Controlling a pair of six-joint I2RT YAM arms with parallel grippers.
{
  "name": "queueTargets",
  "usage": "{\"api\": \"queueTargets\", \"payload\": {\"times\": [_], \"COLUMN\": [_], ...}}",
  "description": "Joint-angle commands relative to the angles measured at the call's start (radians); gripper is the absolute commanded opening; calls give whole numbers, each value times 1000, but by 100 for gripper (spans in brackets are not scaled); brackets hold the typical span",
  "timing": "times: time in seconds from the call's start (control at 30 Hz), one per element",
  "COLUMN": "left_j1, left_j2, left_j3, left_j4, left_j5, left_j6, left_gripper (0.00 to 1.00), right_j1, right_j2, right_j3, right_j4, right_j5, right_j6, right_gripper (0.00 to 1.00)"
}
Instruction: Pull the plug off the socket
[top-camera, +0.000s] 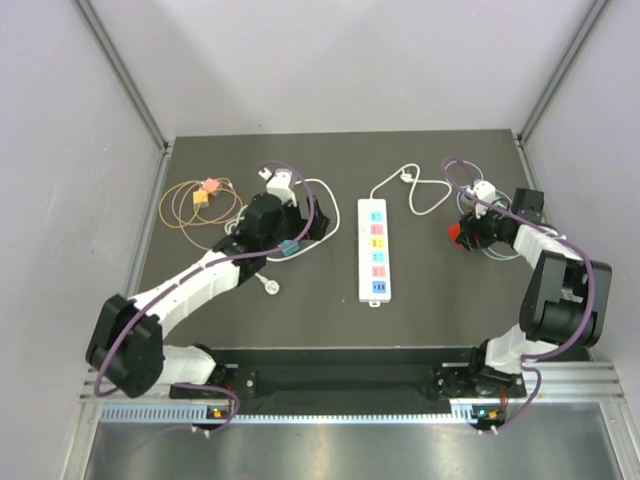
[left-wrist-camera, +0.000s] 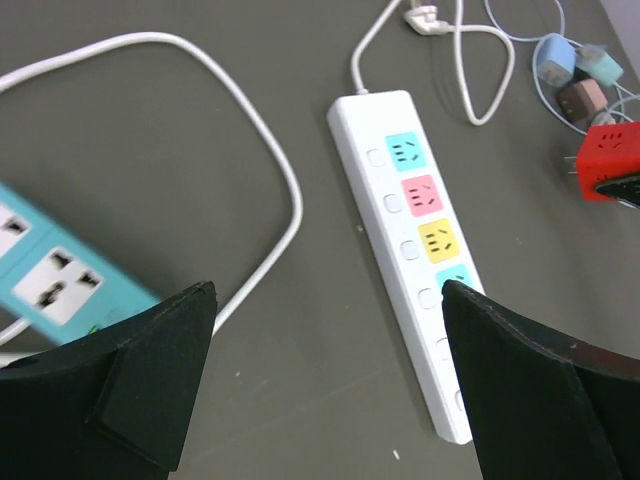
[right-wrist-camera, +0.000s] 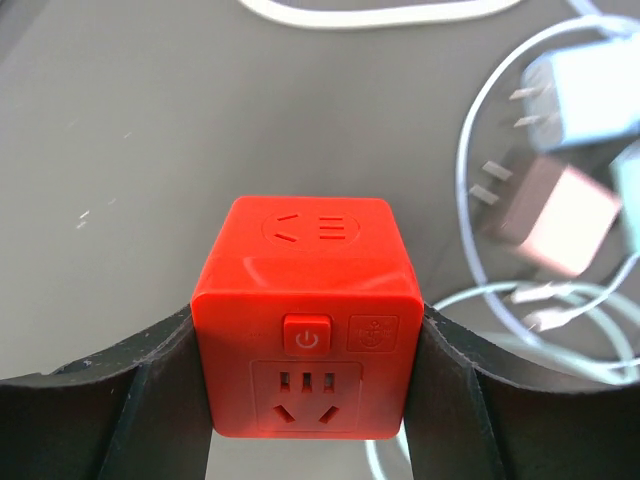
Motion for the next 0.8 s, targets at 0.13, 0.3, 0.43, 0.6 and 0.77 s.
{"api": "queueTargets", "payload": {"times": [0.13, 0.3, 0.43, 0.6, 0.77], "left_j1": [36, 50, 52, 52, 52], "left_j2": [-202, -287, -311, -347, -379], "left_j3": [-92, -139, -153, -179, -205], "left_j4": [-79, -97, -106, -151, -165], "left_j5": [-116, -115, -120, -124, -120], "left_j6": [17, 2, -15, -26, -40], "left_gripper": [99, 99, 99, 99, 99], "right_j1": [47, 47, 47, 42, 24], "right_j2": [66, 93, 124, 107, 60], "right_j3": [36, 50, 65, 32, -10], "right_j4": [206, 203, 196, 200, 197], "right_j5": [100, 81, 87, 115, 94], "right_j6": [-43, -98, -115, -142, -135], "right_gripper": [6, 16, 34, 61, 69]}}
